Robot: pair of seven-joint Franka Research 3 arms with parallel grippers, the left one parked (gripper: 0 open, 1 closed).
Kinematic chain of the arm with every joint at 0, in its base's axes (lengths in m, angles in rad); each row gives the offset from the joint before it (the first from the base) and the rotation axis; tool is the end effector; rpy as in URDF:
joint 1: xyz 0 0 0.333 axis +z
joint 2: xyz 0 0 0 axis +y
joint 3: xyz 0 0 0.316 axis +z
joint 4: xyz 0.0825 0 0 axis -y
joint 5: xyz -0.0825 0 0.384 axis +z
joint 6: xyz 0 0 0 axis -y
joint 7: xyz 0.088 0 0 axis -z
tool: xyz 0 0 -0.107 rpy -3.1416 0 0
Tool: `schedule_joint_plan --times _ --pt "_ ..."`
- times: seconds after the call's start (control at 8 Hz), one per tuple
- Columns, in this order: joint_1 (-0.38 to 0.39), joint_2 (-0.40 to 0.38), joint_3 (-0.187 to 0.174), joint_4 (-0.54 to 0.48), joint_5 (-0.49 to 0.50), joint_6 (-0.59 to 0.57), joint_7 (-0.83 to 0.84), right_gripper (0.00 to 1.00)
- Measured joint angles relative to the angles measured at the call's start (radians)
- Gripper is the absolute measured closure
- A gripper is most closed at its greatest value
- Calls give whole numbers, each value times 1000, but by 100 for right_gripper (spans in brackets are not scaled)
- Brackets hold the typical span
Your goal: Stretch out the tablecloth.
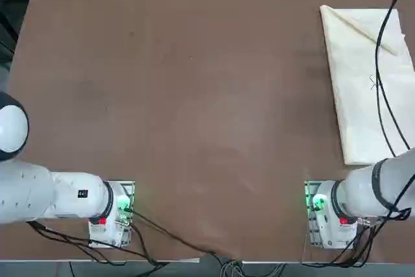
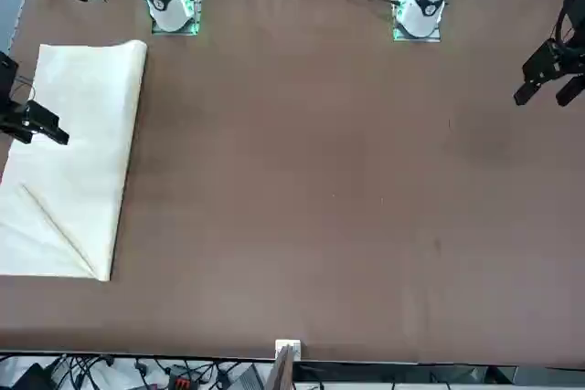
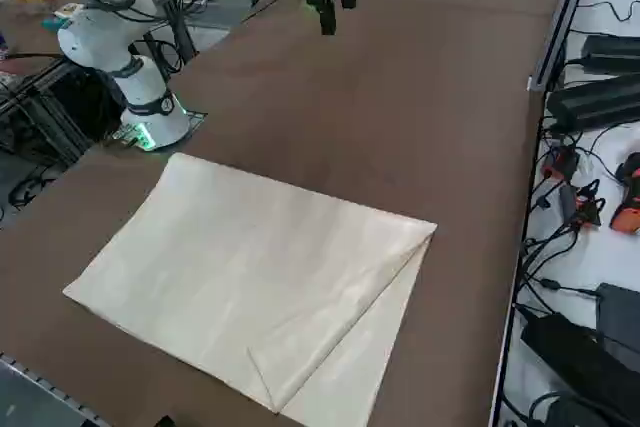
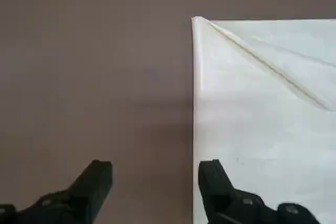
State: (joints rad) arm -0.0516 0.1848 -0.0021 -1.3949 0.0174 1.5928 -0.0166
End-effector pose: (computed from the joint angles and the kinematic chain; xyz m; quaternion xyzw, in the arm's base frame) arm 0.6125 -0.0310 0.6017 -0.9998 0.0187 -0.0068 0.0083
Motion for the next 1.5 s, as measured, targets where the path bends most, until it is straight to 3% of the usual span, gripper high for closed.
schedule_joint_plan --times 0.62,1.0,1.25,1.5 --pt "-13 1 -3 -11 -3 -17 1 0" --pt "-136 51 -9 -79 -38 8 -141 0" --pt "-204 138 -12 -107 -93 147 -322 0" --pt "-318 219 -15 -159 -99 380 -646 0"
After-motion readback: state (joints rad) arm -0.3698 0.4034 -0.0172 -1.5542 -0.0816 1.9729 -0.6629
